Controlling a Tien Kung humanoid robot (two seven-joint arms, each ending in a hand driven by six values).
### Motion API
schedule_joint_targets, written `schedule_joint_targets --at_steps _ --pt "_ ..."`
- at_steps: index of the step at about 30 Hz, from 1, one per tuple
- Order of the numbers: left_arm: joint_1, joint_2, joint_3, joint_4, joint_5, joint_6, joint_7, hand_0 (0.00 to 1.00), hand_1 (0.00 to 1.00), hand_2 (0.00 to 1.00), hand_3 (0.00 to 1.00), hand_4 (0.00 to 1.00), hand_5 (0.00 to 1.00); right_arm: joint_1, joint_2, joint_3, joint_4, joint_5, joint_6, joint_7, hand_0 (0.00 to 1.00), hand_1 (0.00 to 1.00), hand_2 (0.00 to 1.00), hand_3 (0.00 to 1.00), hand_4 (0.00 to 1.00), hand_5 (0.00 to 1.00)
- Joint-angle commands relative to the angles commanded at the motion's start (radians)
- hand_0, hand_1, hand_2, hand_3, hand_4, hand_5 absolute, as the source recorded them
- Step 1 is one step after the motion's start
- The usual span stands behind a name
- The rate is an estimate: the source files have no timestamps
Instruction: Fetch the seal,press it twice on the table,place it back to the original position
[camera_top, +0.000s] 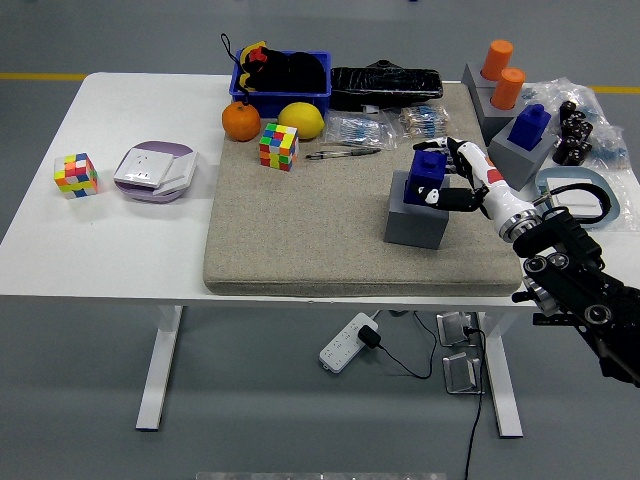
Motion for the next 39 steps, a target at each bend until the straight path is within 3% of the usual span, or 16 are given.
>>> schedule_joint_targets --at_steps 11,19,29,39 --pt "0.003 -0.001 -0.009 0.000 0.001 0.000 -0.001 0.820 0.797 0.766 0.814 0.769 0.285 -0.004 -0.031 0.037 0.086 -0.044 0.026 -0.047 0.611 0.447 0.433 0.472 0.613 0.002" --pt "0.009 -0.002 -0.014 0.001 0.002 0.000 -0.001 0.820 0.797 0.765 0.814 0.769 0.285 -0.025 -0.082 0.109 0.156 -0.083 0.029 -0.065 0.601 0.438 0.429 0.471 0.588 0.002" --pt "0.010 -0.002 -0.019 0.002 0.004 0.001 -0.001 0.820 0.798 0.765 0.814 0.769 0.285 -0.082 -0.140 0.211 0.154 -0.106 0.033 -0.077 0.597 0.436 0.425 0.460 0.585 0.002" --pt "0.012 -0.003 -0.021 0.002 0.005 0.001 -0.001 0.820 0.798 0.765 0.814 0.769 0.286 -0.148 -0.153 0.249 0.128 -0.103 0.030 -0.072 0.592 0.431 0.423 0.459 0.587 0.002"
